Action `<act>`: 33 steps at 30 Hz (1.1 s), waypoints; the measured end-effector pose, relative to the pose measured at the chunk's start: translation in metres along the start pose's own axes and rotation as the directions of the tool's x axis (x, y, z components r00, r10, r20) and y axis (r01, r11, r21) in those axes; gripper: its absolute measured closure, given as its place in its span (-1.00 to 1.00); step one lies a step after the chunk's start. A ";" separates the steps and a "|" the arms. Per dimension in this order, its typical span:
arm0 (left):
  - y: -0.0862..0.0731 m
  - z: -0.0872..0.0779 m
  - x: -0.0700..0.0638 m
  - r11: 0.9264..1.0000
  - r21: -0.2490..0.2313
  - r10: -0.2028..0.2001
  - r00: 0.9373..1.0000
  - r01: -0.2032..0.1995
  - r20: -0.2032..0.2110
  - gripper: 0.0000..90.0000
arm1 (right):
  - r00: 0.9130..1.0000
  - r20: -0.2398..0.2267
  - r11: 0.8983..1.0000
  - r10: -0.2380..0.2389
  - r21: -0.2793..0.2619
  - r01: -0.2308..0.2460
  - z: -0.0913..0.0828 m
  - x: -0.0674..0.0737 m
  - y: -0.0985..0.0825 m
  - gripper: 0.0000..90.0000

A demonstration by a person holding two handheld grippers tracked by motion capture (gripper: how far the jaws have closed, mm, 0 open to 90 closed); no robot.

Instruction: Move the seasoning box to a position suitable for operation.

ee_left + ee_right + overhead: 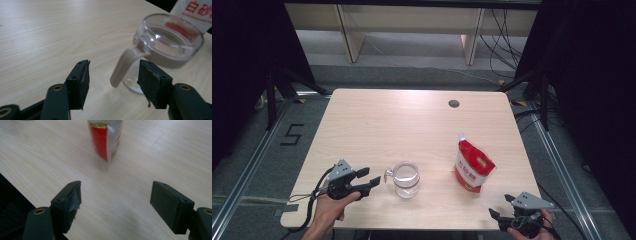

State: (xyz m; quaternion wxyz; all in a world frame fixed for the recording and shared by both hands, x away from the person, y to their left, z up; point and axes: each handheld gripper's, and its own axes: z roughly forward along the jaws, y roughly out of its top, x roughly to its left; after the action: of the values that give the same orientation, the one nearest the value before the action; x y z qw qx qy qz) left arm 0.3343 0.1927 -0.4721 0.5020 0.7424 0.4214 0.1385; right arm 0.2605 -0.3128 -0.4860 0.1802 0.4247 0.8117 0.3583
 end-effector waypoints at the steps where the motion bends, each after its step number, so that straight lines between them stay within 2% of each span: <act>1: 0.004 0.005 0.001 1.000 -0.004 0.002 1.000 -0.002 -0.002 0.07 | 1.000 -0.001 1.000 0.003 0.002 -0.003 0.000 0.000 0.000 -0.42; 3: 0.007 0.010 0.006 1.000 -0.001 -0.006 1.000 0.006 0.004 0.18 | 1.000 -0.003 1.000 0.004 0.002 -0.004 0.000 0.000 0.000 -0.42; 4: 0.008 0.012 0.008 1.000 -0.003 0.009 1.000 -0.009 -0.016 0.24 | 1.000 -0.004 1.000 0.010 0.004 -0.010 0.000 0.001 0.000 -0.42; 5: 0.010 0.014 0.009 1.000 -0.006 0.004 1.000 -0.004 -0.022 0.31 | 1.000 0.000 1.000 0.011 0.007 -0.011 0.000 0.001 0.000 -0.42; 7: 0.013 0.018 0.011 1.000 -0.008 -0.013 1.000 0.013 -0.009 0.39 | 1.000 0.004 1.000 0.004 0.004 -0.004 0.000 0.000 0.000 -0.42; 8: 0.014 0.021 0.011 1.000 -0.005 -0.001 1.000 0.001 -0.009 0.43 | 1.000 -0.002 1.000 -0.020 -0.001 0.020 0.001 -0.002 0.000 -0.42; 10: 0.015 0.023 0.010 1.000 0.000 -0.005 1.000 0.005 -0.021 0.48 | 1.000 0.002 1.000 -0.022 -0.004 0.022 0.001 -0.002 0.000 -0.42; 12: 0.015 0.031 0.013 1.000 0.012 -0.014 1.000 0.014 0.006 0.52 | 1.000 0.001 1.000 0.010 0.006 -0.010 0.000 0.001 0.000 -0.42; 14: 0.014 0.034 0.014 1.000 0.024 -0.008 1.000 0.008 0.010 0.54 | 1.000 -0.003 1.000 -0.020 -0.017 0.020 0.001 -0.001 0.000 -0.42; 18: 0.014 0.040 0.016 0.999 0.030 -0.026 0.999 0.025 0.030 0.55 | 1.000 -0.004 1.000 -0.017 -0.013 0.017 0.002 0.000 0.000 -0.42; 20: 0.014 0.042 0.017 0.999 0.037 -0.018 0.999 0.016 0.036 0.57 | 1.000 0.004 1.000 -0.022 -0.010 0.022 0.001 0.000 0.000 -0.42; 21: 0.014 0.044 0.017 0.999 0.038 -0.016 0.999 0.015 0.040 0.57 | 0.999 0.006 0.999 -0.039 -0.014 0.039 0.001 -0.002 0.000 -0.42; 23: 0.015 0.044 0.016 0.999 0.044 -0.006 0.999 0.004 0.046 0.59 | 0.999 0.005 0.999 -0.033 -0.012 0.034 0.002 -0.001 0.000 -0.42; 25: 0.016 0.045 0.014 0.999 0.038 0.004 0.998 -0.006 0.056 0.62 | 0.999 -0.014 0.999 -0.038 -0.008 0.038 0.003 -0.001 0.000 -0.42; 29: 0.016 0.047 0.013 0.998 0.052 0.044 0.997 -0.047 0.069 0.66 | 0.999 -0.013 0.999 -0.039 -0.009 0.039 0.003 -0.001 0.000 -0.42; 31: 0.015 0.047 0.012 0.997 0.058 0.045 0.997 -0.049 0.066 0.68 | 1.000 -0.006 1.000 -0.019 0.000 0.019 0.002 0.001 0.000 -0.42; 32: 0.015 0.046 0.012 0.997 0.063 0.042 0.997 -0.046 0.068 0.69 | 0.999 -0.014 0.999 -0.042 -0.004 0.042 0.002 -0.001 0.000 -0.42; 33: 0.015 0.046 0.012 0.997 0.064 0.045 0.997 -0.049 0.069 0.70 | 0.999 -0.013 0.999 -0.041 -0.006 0.040 0.003 -0.001 0.000 -0.42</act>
State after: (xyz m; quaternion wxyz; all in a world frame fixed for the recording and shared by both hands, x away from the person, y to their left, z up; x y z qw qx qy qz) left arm 0.3777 0.1705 -0.4823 0.4878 0.7726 0.3910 0.1112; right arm 0.2628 -0.3127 -0.4879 0.1834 0.4054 0.8202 0.3595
